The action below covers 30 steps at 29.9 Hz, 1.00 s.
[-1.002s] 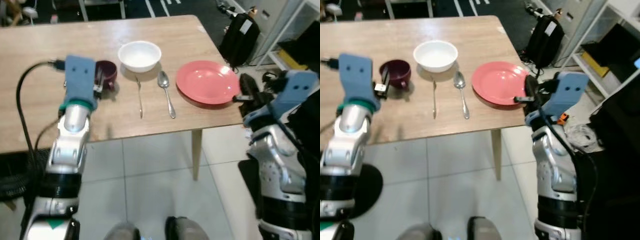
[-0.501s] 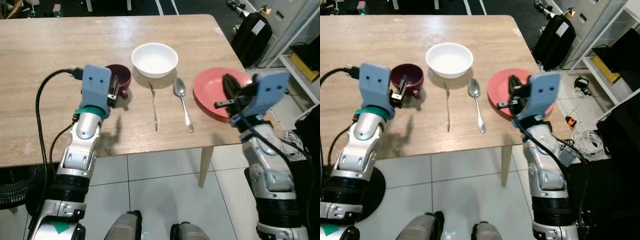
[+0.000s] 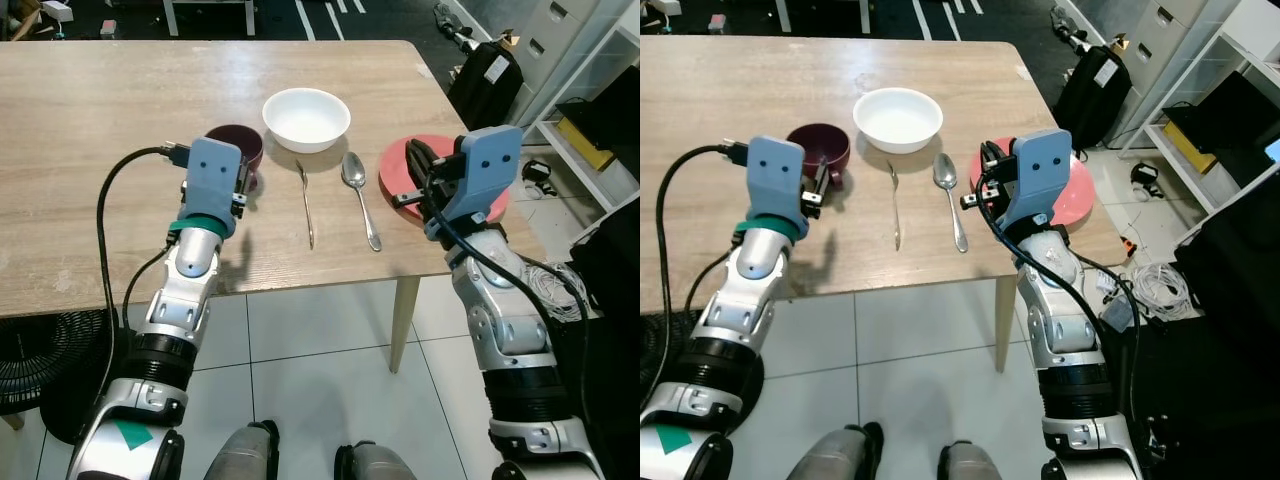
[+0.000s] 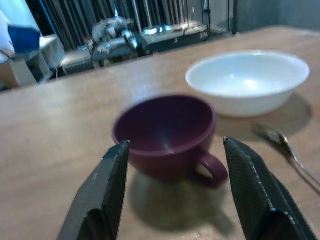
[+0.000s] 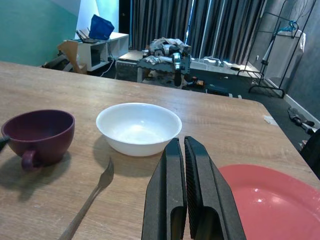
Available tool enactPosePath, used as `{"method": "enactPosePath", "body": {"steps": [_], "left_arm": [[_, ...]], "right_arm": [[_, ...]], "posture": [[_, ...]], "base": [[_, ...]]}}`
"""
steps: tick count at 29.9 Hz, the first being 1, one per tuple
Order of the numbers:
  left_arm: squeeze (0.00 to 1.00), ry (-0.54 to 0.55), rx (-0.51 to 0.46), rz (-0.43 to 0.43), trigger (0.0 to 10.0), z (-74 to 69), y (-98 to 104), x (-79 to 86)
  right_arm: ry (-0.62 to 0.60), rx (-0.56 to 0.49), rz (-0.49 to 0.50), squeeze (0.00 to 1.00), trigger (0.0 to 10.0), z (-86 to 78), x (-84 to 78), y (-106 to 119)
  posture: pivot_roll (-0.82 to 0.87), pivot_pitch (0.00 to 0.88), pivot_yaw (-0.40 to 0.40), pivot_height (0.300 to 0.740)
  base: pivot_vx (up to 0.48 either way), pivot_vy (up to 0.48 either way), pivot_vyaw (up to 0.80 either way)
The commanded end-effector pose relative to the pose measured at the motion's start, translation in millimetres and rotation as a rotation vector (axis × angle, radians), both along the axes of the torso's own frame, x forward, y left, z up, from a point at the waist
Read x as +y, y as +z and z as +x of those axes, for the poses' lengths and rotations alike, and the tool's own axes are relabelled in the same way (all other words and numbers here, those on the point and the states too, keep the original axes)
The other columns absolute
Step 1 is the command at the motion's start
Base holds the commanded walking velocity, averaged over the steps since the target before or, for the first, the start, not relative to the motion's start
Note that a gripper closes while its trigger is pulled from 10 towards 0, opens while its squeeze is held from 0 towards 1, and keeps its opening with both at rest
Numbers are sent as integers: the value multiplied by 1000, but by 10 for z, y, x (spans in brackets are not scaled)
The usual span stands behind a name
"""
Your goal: Setting the table
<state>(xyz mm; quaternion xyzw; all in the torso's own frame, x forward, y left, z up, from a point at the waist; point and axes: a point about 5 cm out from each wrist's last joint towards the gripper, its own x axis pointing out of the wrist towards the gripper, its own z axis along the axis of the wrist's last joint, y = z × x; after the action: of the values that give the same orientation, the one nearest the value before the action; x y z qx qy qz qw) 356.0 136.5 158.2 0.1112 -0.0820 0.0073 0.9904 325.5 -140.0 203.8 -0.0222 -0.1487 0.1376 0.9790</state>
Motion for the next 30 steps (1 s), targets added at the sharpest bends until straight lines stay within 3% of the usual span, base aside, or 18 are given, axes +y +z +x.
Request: {"method": "enactPosePath", "body": {"steps": [1, 11, 12, 30], "left_arm": [[1000, 15, 24, -8, 10000, 25, -54, -26], [1000, 42, 46, -73, 10000, 122, -56, -40], [0, 50, 54, -116, 10000, 164, -23, -69], [0, 40, -9, -122, 10000, 103, 12, -252]], "right_arm": [[11, 7, 3, 0, 10000, -3, 16, -26], [35, -7, -1, 0, 10000, -6, 94, -3], [46, -16, -4, 0, 10000, -10, 131, 25], [49, -1, 4, 0, 10000, -33, 103, -4]], "posture": [[35, 71, -15, 740], [22, 93, -12, 740], [16, 115, -15, 740], [23, 137, -9, 740]], "base": [[0, 0, 0], [0, 0, 0], [0, 0, 0], [0, 0, 0]]}}
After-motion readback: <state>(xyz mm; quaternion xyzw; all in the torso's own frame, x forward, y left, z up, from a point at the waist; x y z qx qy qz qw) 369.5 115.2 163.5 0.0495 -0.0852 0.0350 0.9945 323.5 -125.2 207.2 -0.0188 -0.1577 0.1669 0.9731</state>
